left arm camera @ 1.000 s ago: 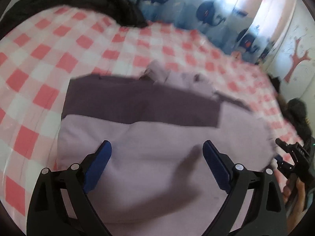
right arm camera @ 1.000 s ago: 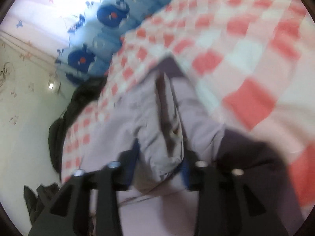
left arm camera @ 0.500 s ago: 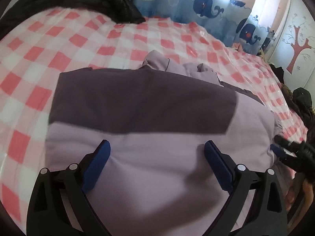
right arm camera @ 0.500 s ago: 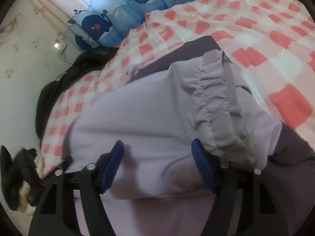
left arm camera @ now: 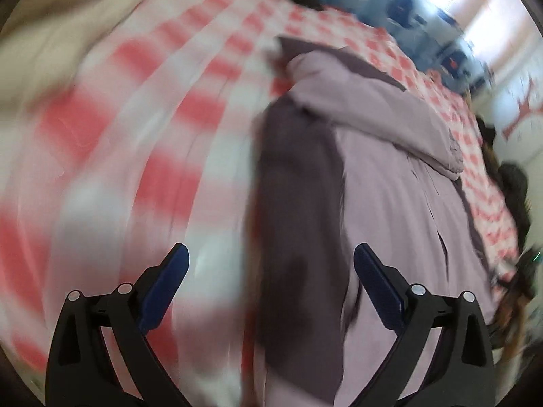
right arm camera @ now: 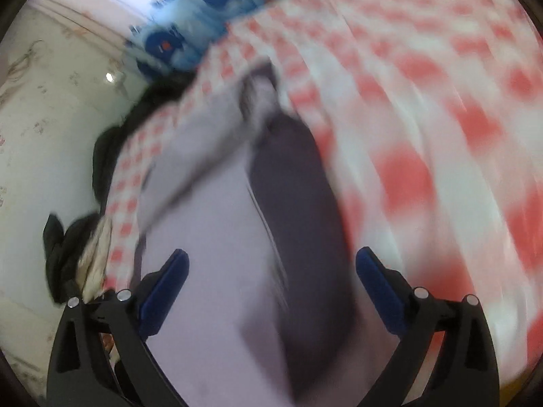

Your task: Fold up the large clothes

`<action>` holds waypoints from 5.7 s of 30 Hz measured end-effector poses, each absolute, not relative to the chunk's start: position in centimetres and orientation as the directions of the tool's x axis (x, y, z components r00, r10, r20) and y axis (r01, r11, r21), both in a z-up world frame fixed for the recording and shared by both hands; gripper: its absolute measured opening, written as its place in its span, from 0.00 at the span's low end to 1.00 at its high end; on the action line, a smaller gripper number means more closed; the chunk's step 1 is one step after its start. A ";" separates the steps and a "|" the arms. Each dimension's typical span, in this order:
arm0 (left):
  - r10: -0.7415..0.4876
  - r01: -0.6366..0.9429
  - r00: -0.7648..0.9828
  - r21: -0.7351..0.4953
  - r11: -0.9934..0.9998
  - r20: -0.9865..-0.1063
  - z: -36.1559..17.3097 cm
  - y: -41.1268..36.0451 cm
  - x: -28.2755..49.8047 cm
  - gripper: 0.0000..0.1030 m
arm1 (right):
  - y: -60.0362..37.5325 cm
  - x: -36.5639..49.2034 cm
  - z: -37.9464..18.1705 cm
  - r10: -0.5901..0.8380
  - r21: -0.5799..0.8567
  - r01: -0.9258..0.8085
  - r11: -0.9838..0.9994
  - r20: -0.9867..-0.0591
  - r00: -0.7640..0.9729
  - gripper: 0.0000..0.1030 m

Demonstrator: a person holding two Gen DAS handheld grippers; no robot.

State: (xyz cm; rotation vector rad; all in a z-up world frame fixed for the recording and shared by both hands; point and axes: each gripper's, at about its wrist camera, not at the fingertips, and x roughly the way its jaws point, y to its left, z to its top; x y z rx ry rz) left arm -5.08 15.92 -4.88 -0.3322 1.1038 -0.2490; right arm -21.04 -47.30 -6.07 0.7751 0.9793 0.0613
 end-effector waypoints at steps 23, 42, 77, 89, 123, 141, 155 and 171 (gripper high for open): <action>-0.672 -0.065 0.113 -0.680 0.730 -0.732 -11.2 13.7 -17.4 0.91 | -44.5 -26.8 -9.9 0.687 0.781 0.181 0.598 -0.615 0.388 0.92; -0.736 0.183 0.411 -0.743 0.644 -0.538 10.1 16.2 -20.2 0.06 | -43.2 -26.9 3.5 0.736 0.889 -0.115 0.444 -0.289 0.612 0.27; -0.468 0.179 0.467 -0.438 0.881 -0.751 -7.2 -3.8 14.9 0.72 | -37.8 7.5 -8.6 0.010 0.152 0.191 0.970 -0.806 0.592 0.73; -0.527 0.231 0.394 -0.474 0.850 -0.753 -0.3 14.1 -6.7 0.90 | -43.0 -11.4 -1.9 0.380 0.453 0.005 0.892 -0.754 0.537 0.93; -0.739 0.254 0.128 -0.699 0.669 -0.661 -1.2 18.9 -23.7 0.13 | -43.2 -31.3 -8.1 0.857 0.948 -0.060 0.313 -0.255 0.448 0.27; -0.493 0.258 0.292 -0.428 0.866 -0.820 -3.4 14.8 -25.8 0.63 | -43.5 -34.0 -14.5 0.898 0.973 0.045 0.227 -0.227 0.378 0.71; -0.230 0.338 0.494 -0.059 0.939 -0.838 0.2 12.1 -29.2 0.25 | -43.0 -35.2 -12.0 0.835 0.933 0.002 0.359 -0.322 0.446 0.33; -0.132 0.365 0.567 0.104 0.925 -0.813 1.1 10.5 -31.2 0.25 | -43.4 -35.8 -11.9 0.827 0.927 0.014 0.375 -0.342 0.446 0.33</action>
